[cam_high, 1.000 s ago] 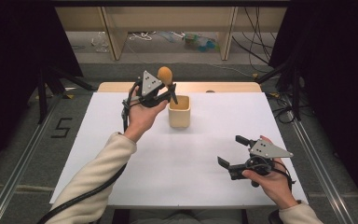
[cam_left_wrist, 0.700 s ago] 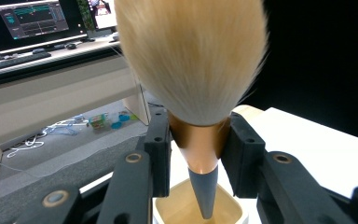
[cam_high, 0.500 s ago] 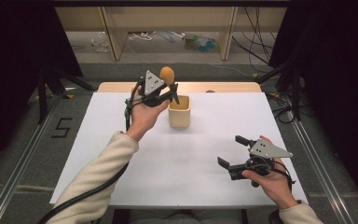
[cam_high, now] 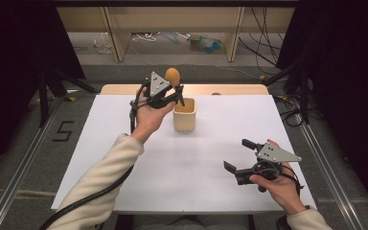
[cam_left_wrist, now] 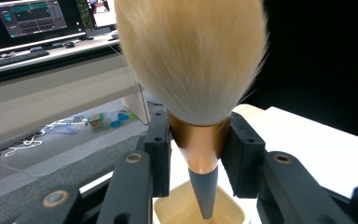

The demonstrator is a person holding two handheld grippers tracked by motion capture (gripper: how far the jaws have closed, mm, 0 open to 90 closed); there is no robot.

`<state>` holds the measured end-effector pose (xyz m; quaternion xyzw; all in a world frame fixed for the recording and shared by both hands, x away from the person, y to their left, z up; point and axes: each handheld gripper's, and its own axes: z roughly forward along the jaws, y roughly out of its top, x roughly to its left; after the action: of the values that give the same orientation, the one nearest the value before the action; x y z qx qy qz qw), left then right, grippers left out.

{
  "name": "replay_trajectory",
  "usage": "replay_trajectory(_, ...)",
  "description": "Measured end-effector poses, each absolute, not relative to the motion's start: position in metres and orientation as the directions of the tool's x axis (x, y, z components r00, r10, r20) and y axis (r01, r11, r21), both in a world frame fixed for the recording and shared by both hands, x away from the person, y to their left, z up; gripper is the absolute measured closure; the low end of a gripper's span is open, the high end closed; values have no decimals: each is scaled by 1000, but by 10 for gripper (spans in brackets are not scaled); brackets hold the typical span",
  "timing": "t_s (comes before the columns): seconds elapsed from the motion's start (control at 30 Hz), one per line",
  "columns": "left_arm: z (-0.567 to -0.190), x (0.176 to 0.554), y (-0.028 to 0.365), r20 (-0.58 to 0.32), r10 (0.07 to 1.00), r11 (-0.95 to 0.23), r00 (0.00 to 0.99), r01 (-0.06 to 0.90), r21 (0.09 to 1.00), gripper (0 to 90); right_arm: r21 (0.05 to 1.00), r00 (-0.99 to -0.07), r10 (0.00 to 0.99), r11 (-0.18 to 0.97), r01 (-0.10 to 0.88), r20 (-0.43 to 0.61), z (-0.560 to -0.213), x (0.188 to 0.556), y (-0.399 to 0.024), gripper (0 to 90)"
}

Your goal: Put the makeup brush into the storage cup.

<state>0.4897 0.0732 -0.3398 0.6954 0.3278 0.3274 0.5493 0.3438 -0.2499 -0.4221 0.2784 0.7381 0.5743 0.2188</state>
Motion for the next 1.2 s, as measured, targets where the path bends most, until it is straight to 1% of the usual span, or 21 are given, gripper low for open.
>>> replay_trajectory(0.73, -342, 496, 69, 99, 820, -186, 564, 99, 978, 657, 973, -754, 657, 169, 158, 8, -422, 340, -249, 7)
replay_trajectory(0.8, -342, 497, 69, 101, 819, -189, 565, 99, 977, 657, 972, -758, 651, 162, 168, 23, -422, 339, -249, 7)
replay_trajectory(0.87, -343, 497, 68, 110, 819, -199, 563, 98, 975, 657, 976, -758, 652, 158, 146, 8, -422, 340, -249, 7)
replay_trajectory(1.0, -345, 499, 67, 111, 818, -201, 565, 99, 975, 657, 977, -755, 655, 153, 150, 13, -422, 339, -250, 7)
replay_trajectory(1.03, -345, 499, 67, 111, 818, -201, 565, 100, 974, 657, 973, -757, 652, 145, 178, 41, -422, 338, -249, 7)
replay_trajectory(1.1, -345, 499, 66, 109, 819, -200, 563, 102, 974, 657, 974, -751, 661, 166, 156, 8, -421, 338, -251, 7)
replay_trajectory(1.2, -346, 500, 66, 110, 817, -201, 566, 100, 974, 657, 974, -751, 660, 164, 156, 9, -421, 338, -252, 7)
